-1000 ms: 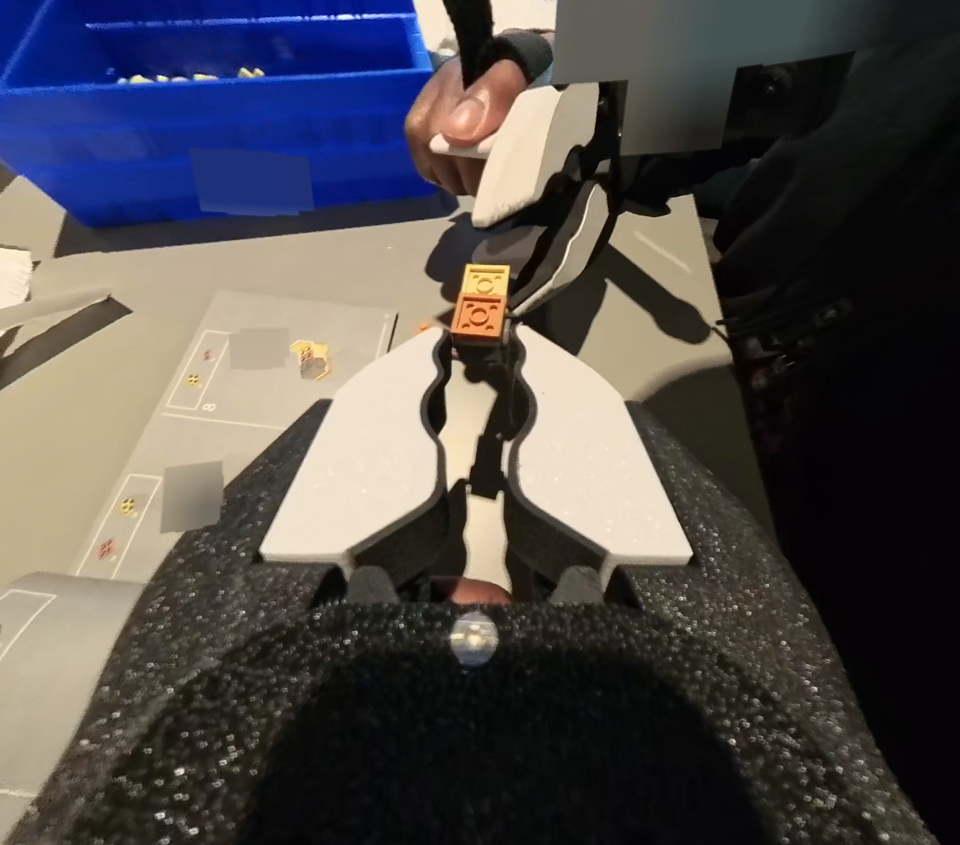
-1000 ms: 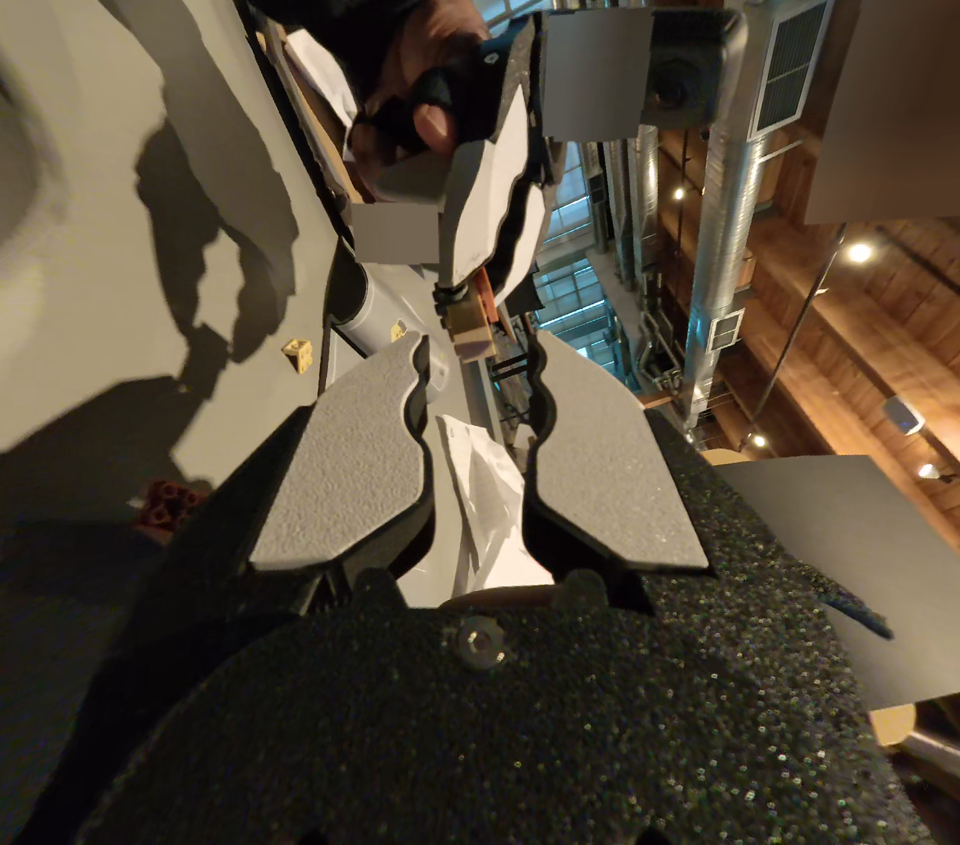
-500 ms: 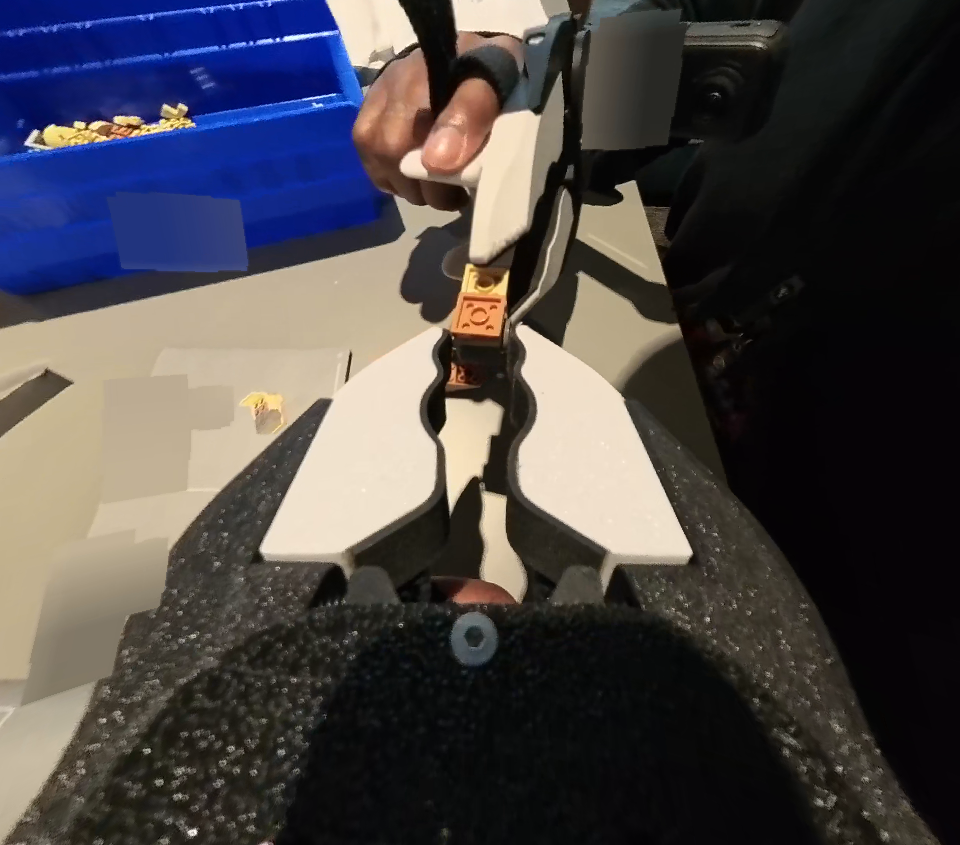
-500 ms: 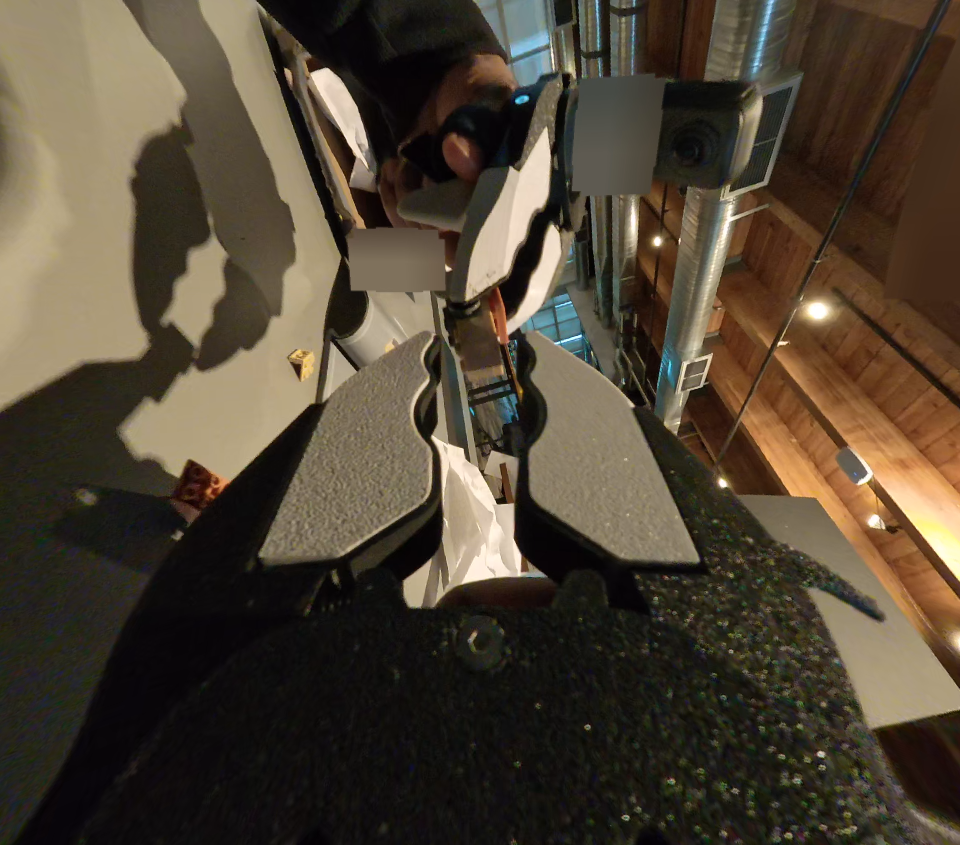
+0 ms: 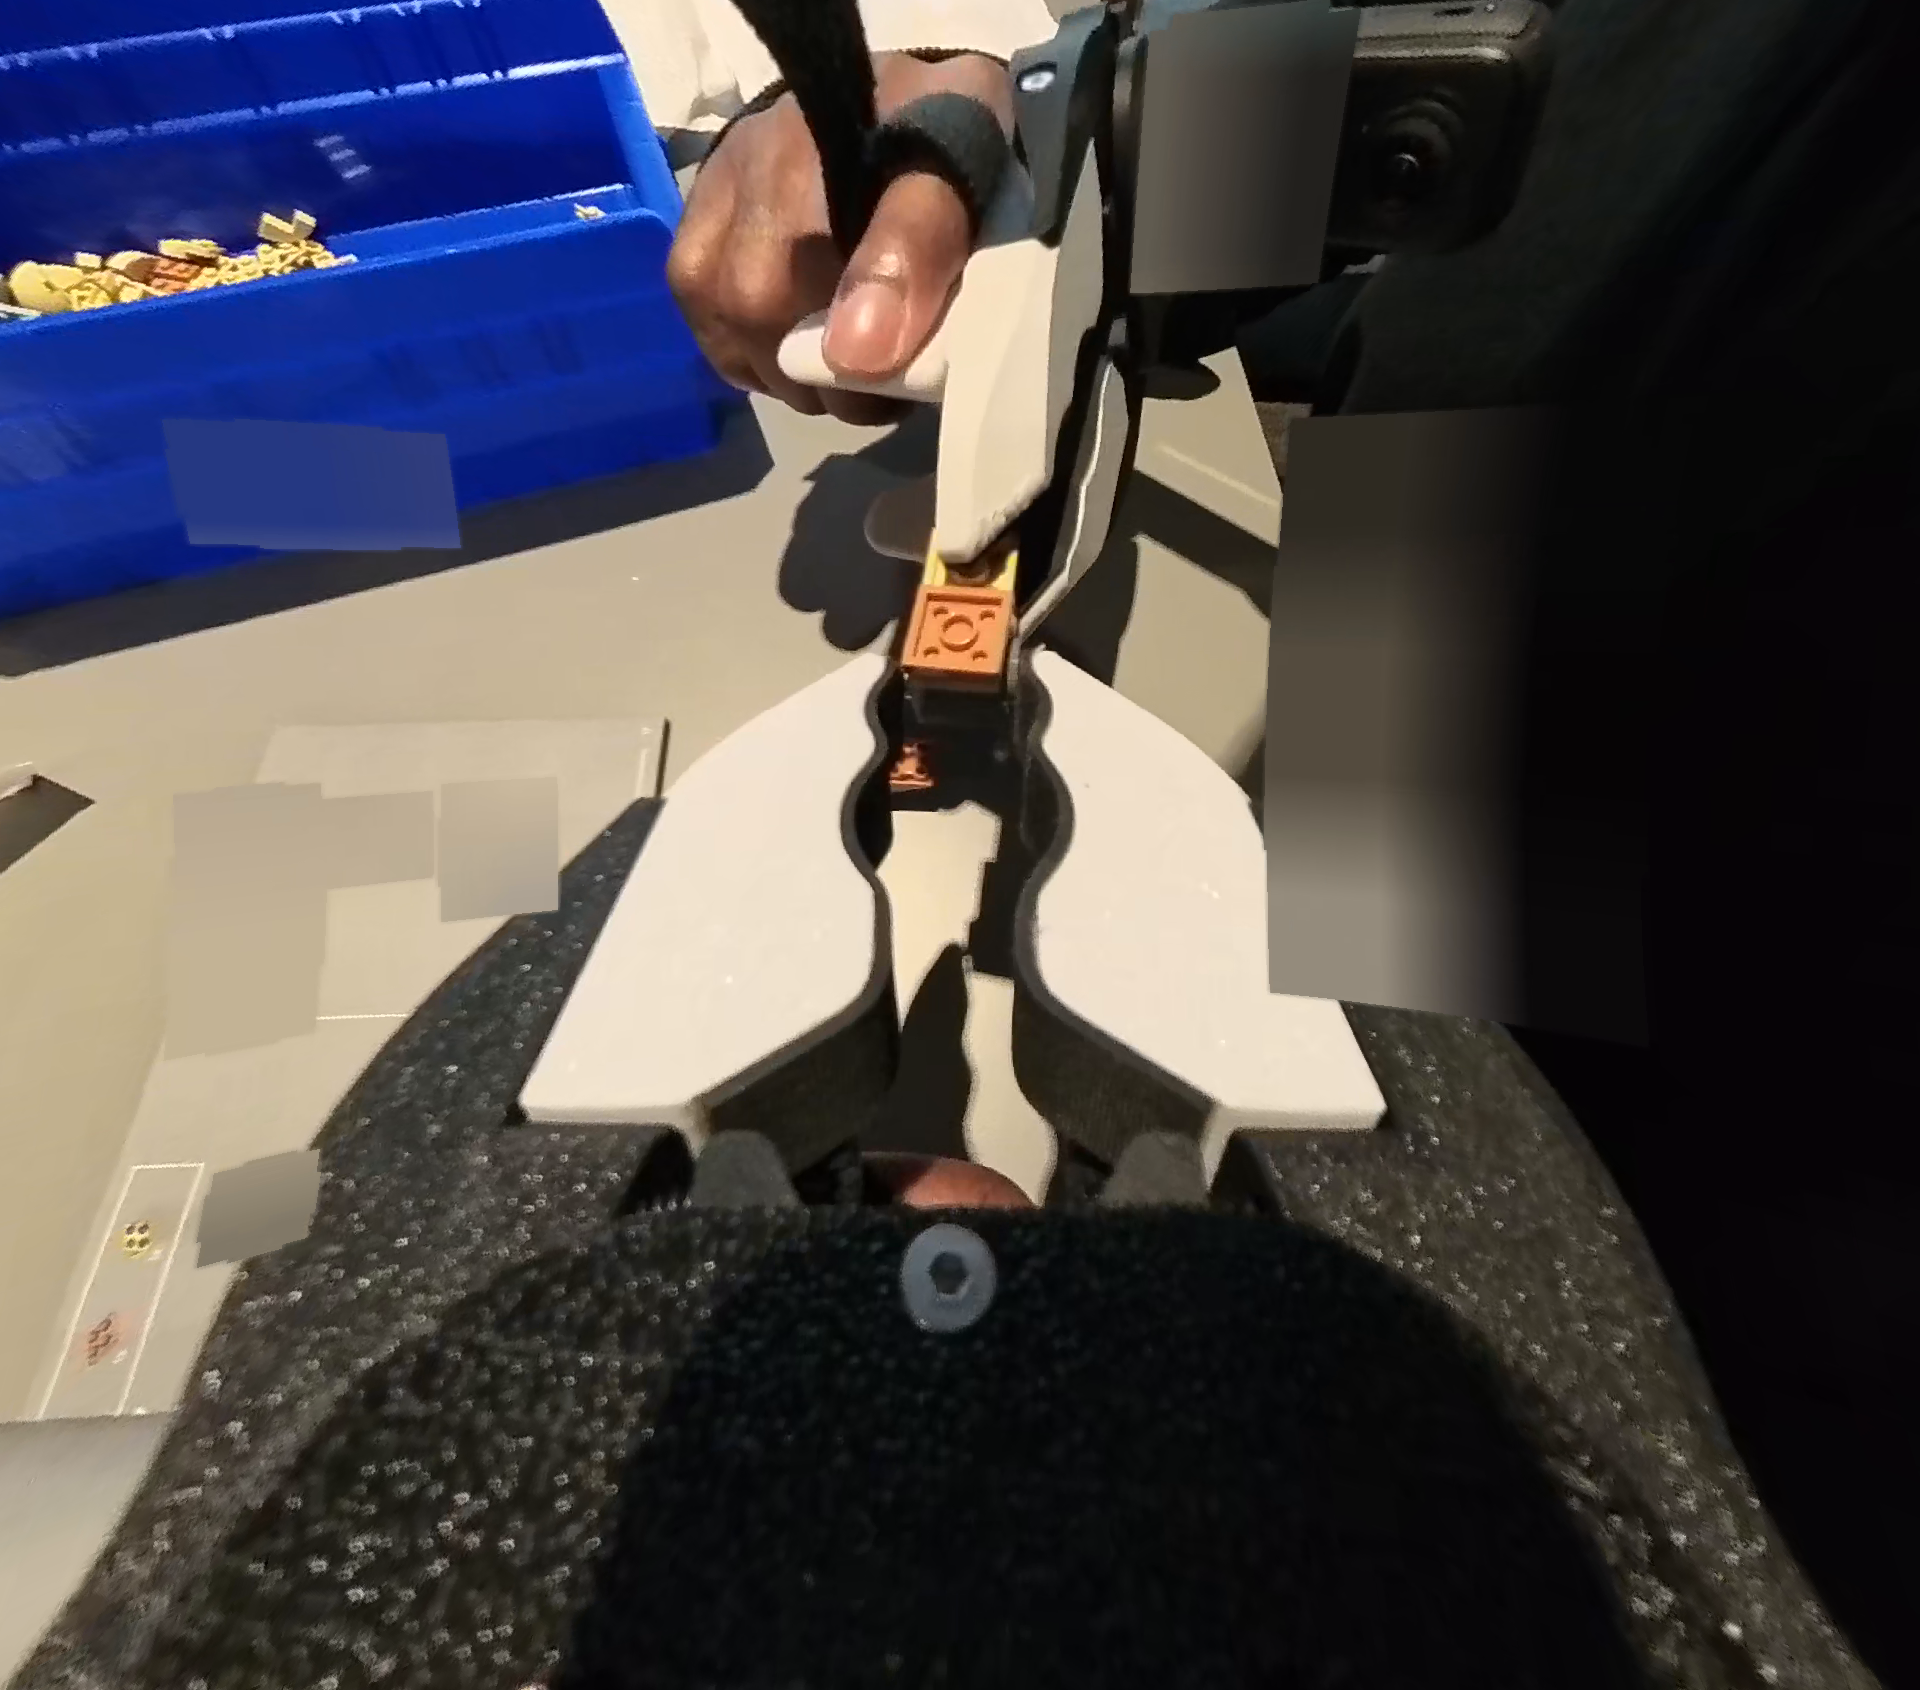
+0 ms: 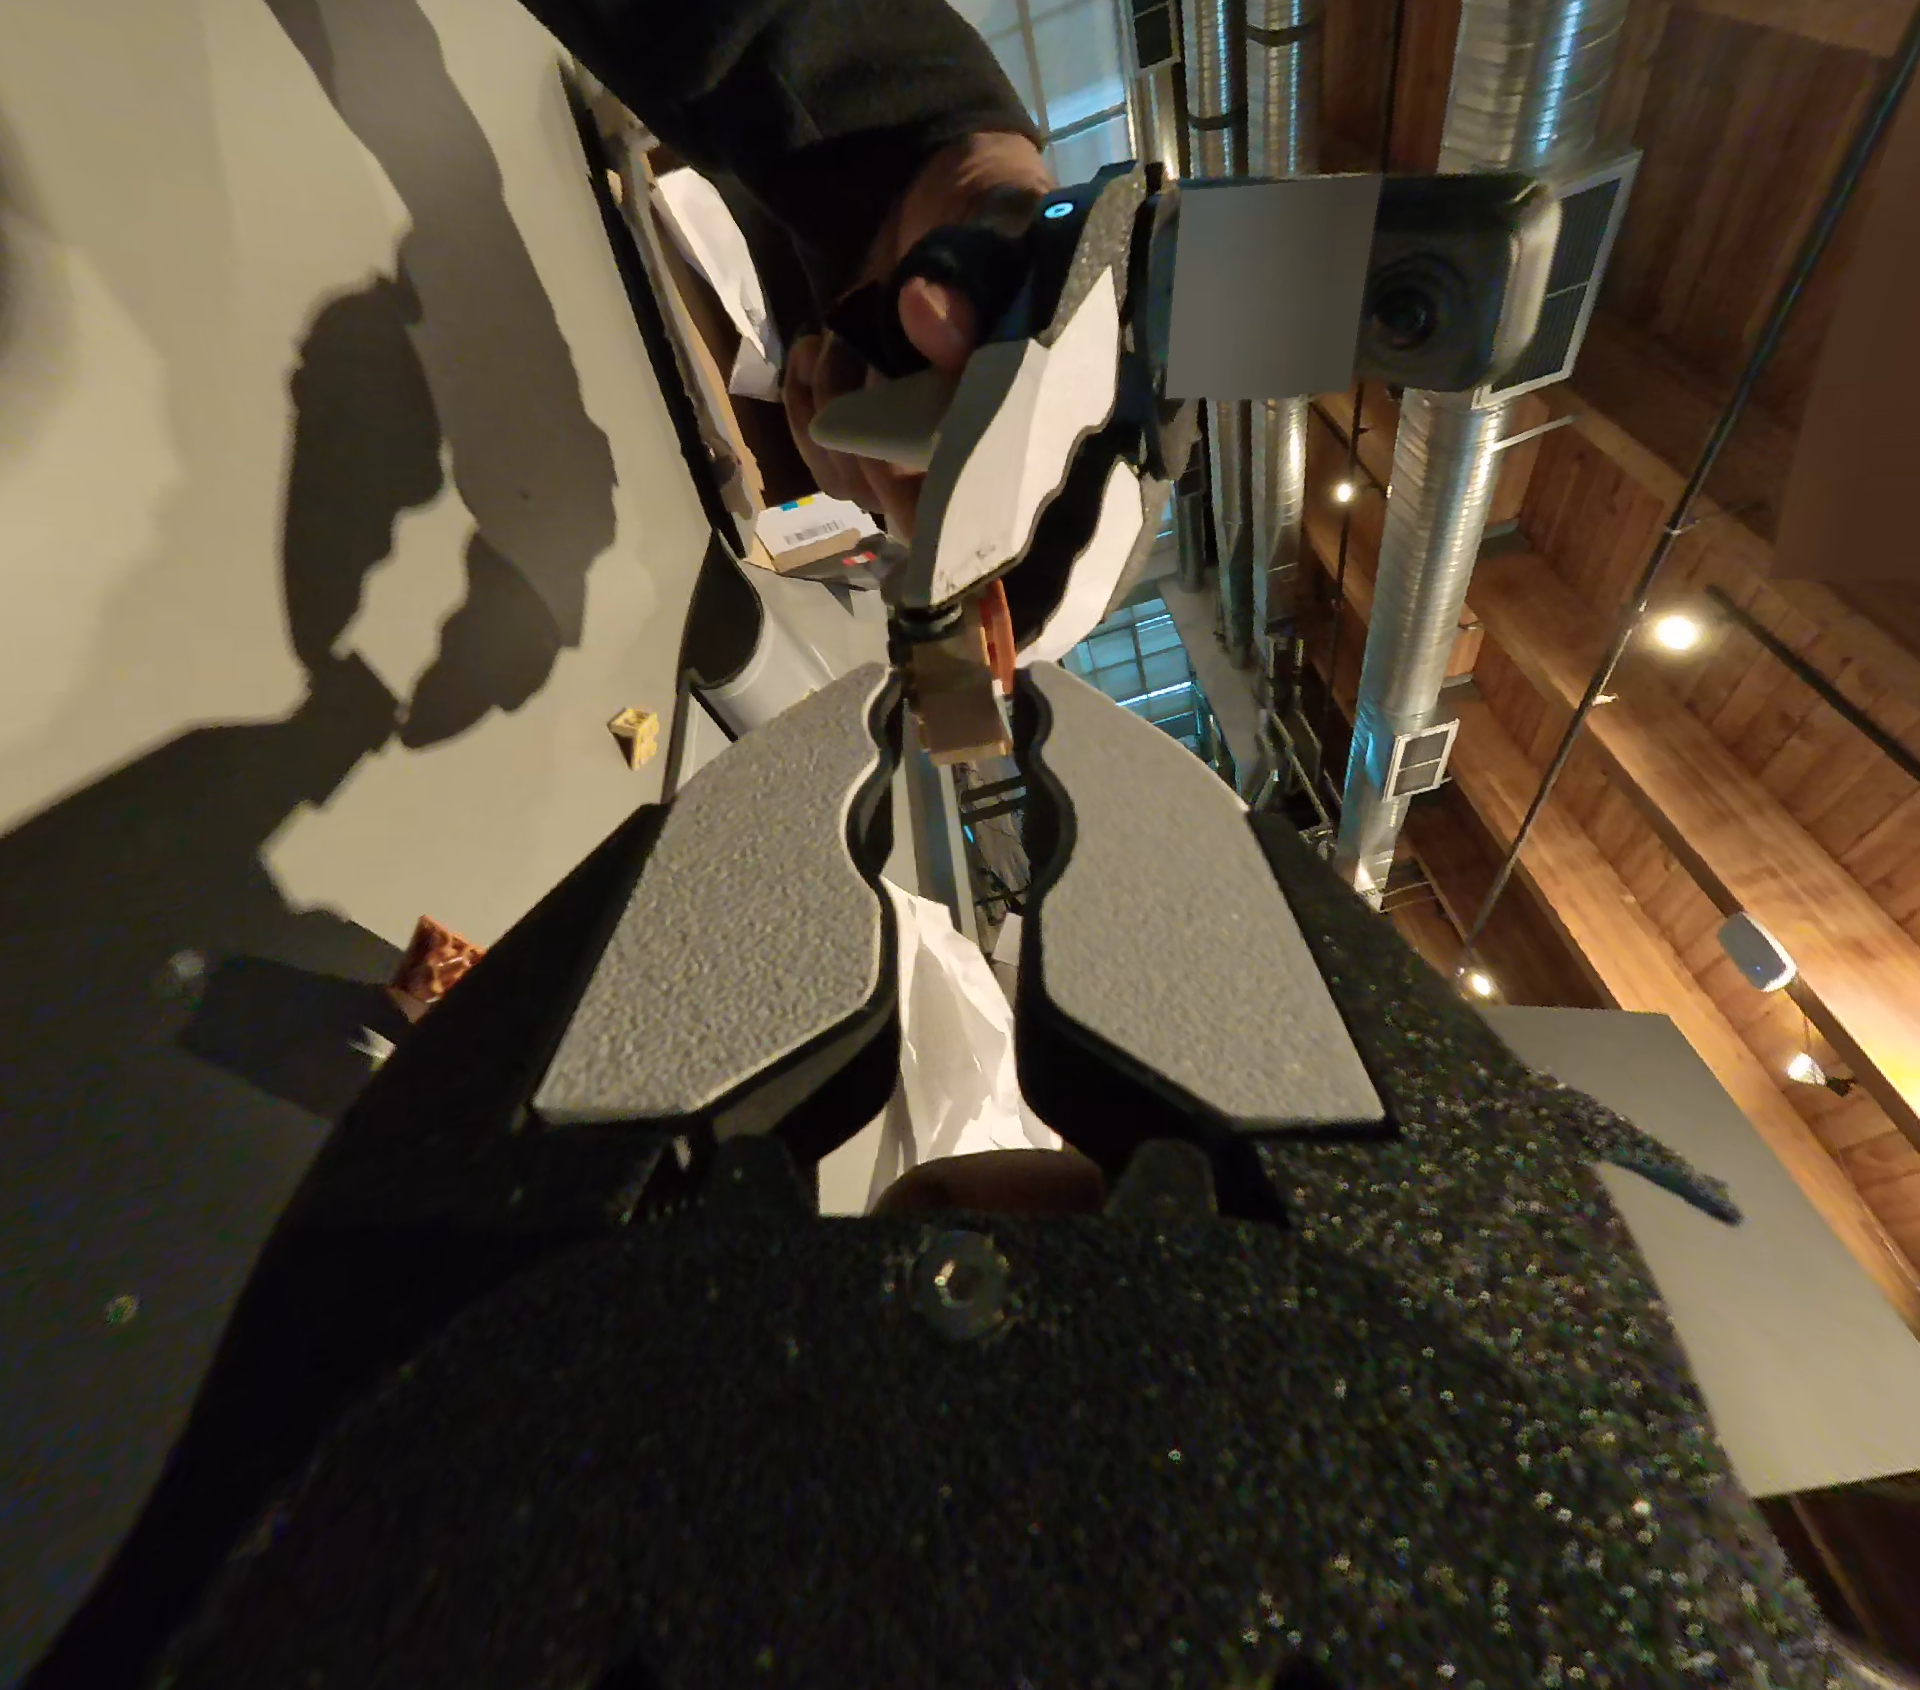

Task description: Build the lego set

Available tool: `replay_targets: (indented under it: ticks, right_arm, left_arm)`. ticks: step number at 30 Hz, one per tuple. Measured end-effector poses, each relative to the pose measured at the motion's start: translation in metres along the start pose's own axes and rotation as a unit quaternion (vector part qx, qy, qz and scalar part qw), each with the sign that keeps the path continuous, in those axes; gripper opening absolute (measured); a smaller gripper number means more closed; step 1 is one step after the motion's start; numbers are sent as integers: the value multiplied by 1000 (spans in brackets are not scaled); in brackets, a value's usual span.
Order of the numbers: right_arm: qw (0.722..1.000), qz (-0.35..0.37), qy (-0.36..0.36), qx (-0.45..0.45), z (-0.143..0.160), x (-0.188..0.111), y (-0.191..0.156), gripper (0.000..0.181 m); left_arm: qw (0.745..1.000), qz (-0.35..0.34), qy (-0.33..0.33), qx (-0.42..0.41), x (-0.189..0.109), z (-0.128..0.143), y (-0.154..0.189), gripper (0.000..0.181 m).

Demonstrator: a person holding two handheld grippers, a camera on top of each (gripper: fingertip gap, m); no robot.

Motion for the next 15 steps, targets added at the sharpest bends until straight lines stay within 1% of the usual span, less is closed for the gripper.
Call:
replay_targets:
  ticks: [3,13,15]
  right_arm:
    - [1000,0,-1,-7,-1,0,-1,16]
    - [1000,6,-3,-19,-3,0,0,15]
    - [1000,7,-2,-19,-4,0,0,15]
  left_arm:
    - [1000,0,-2,0,0,0,1,20]
    - [1000,-9,-2,8,0,-1,5,20]
    - [1000,-15,1,8,0,0,4,24]
Point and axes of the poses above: each gripper's, where its closed fingertips meet, x out along the fingers, z out of its underside, y = z × x across the jaws, the point moved 9 cm from there along -x, back along the fingers, and after that the axes turned 10 degrees about -x, right-handed, at the moved point
